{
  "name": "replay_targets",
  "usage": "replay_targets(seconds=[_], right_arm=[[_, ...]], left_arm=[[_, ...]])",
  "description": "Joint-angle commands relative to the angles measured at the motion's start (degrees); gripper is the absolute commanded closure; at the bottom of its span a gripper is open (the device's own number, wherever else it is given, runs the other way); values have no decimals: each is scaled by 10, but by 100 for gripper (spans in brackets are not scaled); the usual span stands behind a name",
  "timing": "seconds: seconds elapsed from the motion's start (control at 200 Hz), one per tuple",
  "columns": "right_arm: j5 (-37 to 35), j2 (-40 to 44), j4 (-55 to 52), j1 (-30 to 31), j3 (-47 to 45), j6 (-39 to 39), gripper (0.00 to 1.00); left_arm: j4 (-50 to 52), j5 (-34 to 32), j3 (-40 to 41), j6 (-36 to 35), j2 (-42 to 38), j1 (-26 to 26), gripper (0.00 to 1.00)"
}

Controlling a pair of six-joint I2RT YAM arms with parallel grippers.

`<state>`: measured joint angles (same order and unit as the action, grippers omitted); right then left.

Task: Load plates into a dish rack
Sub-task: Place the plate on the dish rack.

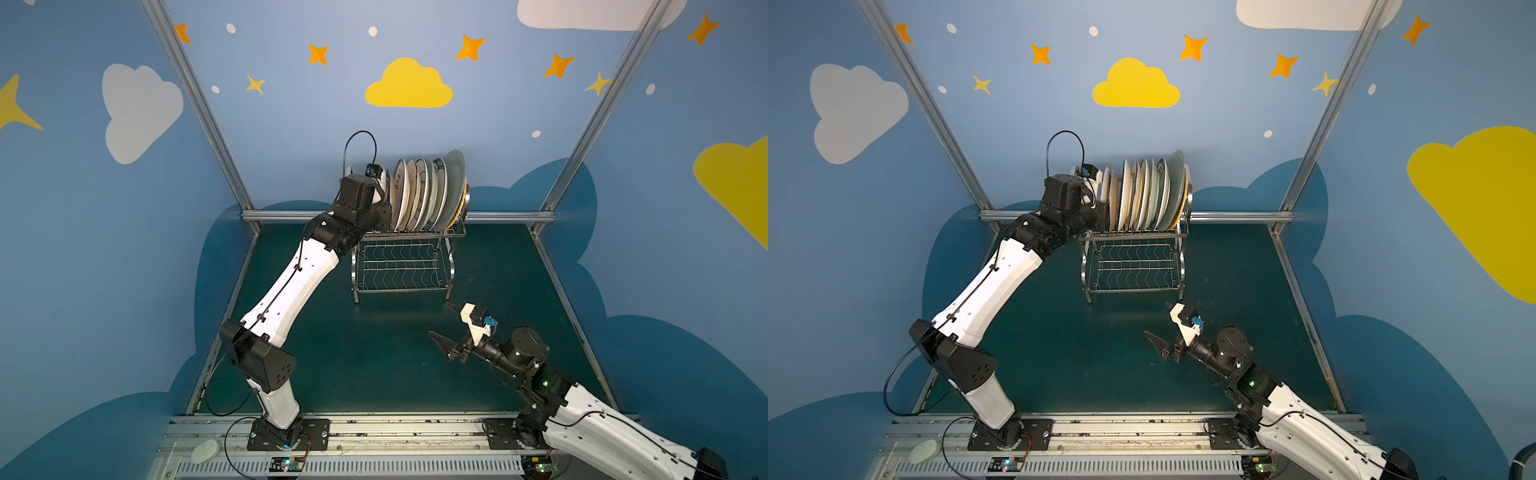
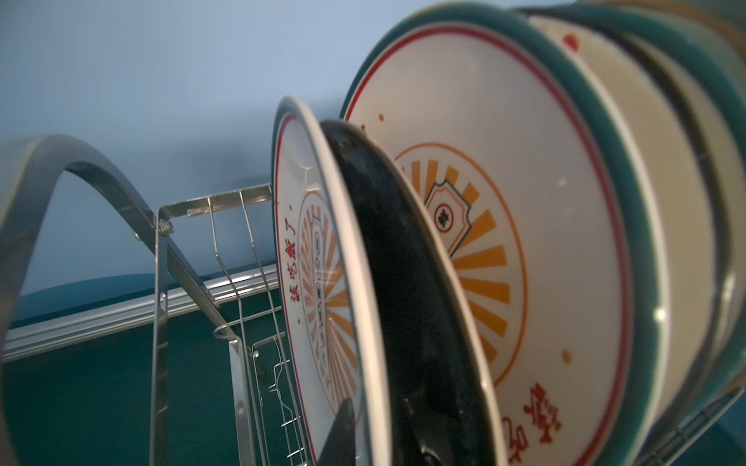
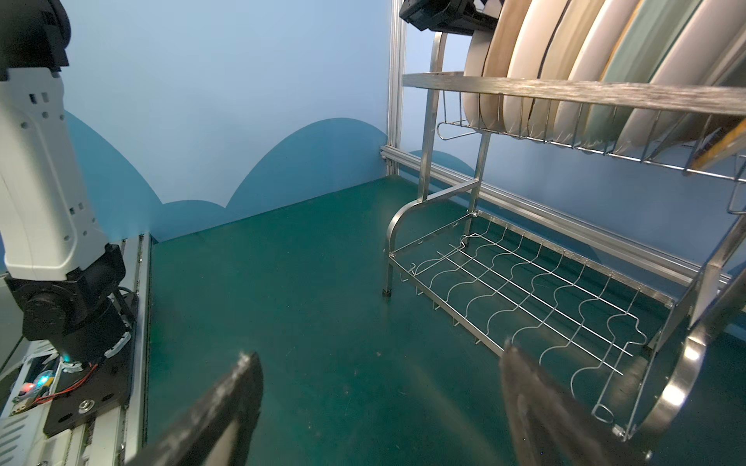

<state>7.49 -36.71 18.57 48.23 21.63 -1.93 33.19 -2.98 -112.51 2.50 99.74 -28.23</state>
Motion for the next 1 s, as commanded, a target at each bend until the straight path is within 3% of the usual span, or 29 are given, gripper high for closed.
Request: replay_targets(seconds=[0.0,0.436,0.996], right_arm=[[-6,0,0,4,18,4,10],[-7,0,-1,5,18,6,10],[-6,1,-5,4,21,7,10]], left_arm=[[17,-11,5,-4,-5,-1,81],[23,0,-17,13,-8,-1,68],[29,38,-20,49,-49,0,62]])
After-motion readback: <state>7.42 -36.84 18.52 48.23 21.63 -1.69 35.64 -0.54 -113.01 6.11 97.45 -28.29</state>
